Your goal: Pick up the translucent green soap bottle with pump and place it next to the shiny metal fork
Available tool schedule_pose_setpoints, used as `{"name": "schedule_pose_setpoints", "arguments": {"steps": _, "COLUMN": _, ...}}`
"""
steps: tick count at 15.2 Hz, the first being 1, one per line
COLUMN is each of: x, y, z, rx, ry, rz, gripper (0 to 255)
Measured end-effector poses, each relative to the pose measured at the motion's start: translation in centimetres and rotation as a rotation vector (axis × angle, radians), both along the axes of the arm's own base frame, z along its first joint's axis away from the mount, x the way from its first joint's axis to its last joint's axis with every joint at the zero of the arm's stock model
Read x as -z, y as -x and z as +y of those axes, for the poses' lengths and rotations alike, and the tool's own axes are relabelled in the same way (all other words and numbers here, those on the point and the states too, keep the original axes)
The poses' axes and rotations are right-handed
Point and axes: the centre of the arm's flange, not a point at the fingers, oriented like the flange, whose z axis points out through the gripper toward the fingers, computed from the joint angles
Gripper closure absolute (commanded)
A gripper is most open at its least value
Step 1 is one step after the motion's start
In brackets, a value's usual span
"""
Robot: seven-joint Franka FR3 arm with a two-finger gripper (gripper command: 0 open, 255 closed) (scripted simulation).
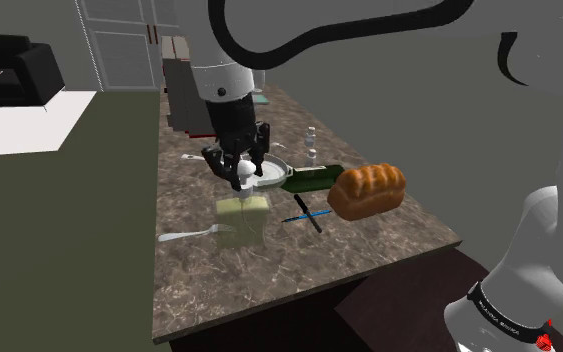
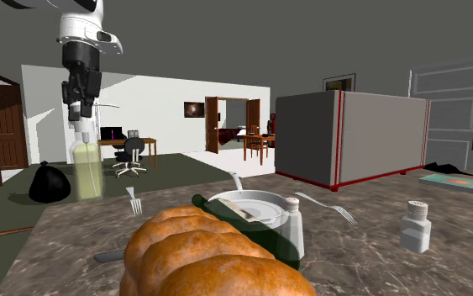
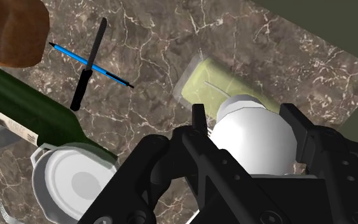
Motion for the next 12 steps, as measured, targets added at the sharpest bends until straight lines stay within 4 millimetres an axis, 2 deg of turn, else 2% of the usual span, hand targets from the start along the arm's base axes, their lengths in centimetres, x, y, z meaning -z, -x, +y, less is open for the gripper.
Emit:
{"name": "schedule_pose_setpoints", "arguments": {"steps": 9, "x": 4.9, "y": 0.0, "z": 0.1, "rx": 0.000, "ry": 0.000, "rz": 0.000, "gripper": 255}}
{"name": "schedule_pose_setpoints", "arguments": {"steps": 12, "x": 5.5, "y": 0.0, "z": 0.1, "rx": 0.000, "ry": 0.000, "rz": 0.000, "gripper": 255}}
